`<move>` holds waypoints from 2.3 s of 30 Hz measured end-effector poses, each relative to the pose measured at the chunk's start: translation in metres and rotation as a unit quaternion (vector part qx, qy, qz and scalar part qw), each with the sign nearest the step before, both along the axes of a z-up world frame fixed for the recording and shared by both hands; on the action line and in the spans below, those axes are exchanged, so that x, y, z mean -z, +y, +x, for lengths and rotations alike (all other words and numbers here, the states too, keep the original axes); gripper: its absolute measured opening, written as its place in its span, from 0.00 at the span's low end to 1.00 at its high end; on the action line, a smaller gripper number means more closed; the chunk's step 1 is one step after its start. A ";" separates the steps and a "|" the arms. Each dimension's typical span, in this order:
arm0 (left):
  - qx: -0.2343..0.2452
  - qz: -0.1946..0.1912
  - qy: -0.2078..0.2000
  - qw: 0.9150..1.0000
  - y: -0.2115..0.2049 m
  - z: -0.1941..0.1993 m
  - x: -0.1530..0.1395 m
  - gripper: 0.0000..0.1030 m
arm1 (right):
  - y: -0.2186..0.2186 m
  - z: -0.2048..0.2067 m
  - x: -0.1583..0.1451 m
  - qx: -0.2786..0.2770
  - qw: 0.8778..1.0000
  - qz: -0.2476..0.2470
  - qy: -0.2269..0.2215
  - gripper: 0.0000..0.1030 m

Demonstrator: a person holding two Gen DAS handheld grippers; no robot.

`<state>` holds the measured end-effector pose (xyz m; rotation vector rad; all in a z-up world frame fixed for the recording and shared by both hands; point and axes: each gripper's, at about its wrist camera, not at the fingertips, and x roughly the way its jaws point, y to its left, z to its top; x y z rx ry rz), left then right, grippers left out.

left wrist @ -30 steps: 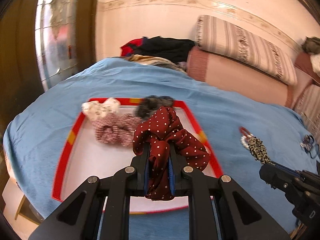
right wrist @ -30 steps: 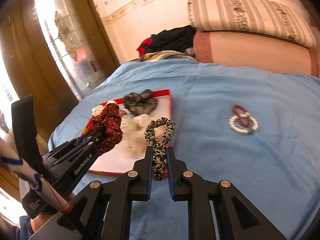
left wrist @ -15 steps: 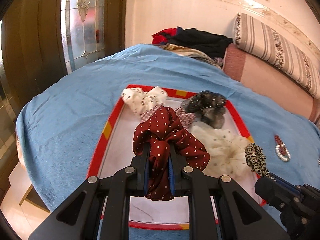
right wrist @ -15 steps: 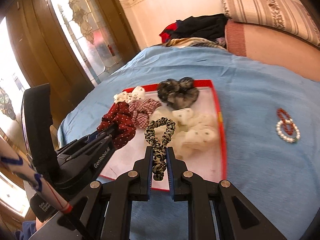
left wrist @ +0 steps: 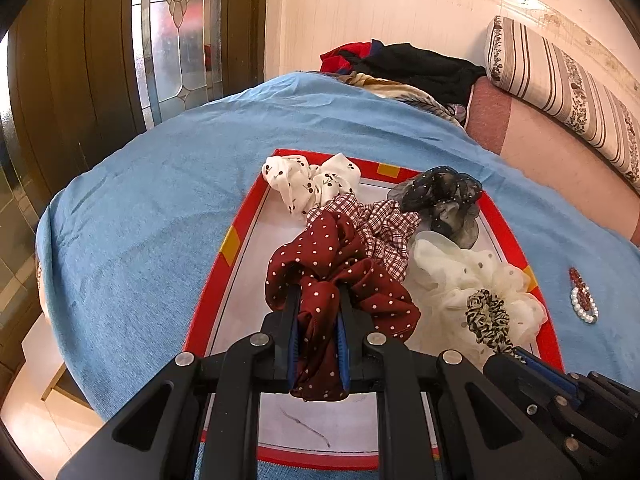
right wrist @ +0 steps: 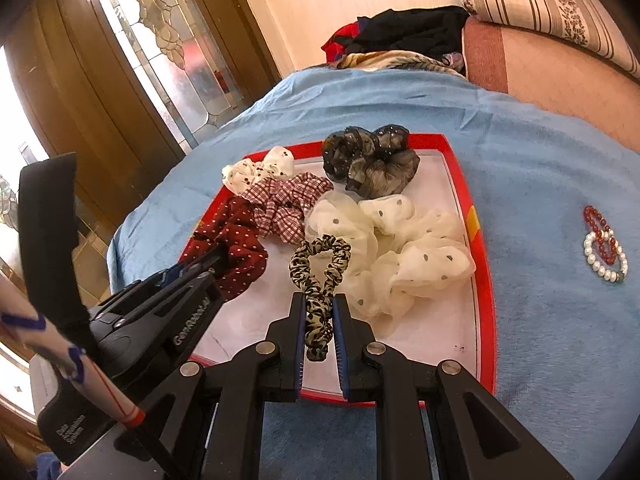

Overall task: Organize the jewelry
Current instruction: 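Carry the red scrunchie and leopard hair tie over the tray with both tools, then lower both held items into the tray and open both tools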

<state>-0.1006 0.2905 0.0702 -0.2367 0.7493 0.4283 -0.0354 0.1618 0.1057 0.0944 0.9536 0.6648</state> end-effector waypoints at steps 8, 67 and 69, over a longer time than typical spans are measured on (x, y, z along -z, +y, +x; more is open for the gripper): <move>-0.007 -0.006 0.012 1.000 0.004 0.007 0.007 0.14 | 0.002 0.007 0.010 0.006 1.000 -0.008 0.010 0.14; -0.015 -0.013 0.028 0.999 0.008 0.009 0.019 0.21 | 0.030 -0.005 0.004 0.005 0.988 -0.133 -0.080 0.26; -0.016 -0.013 0.027 0.999 0.008 0.010 0.018 0.21 | 0.031 -0.007 0.002 0.004 0.987 -0.137 -0.085 0.27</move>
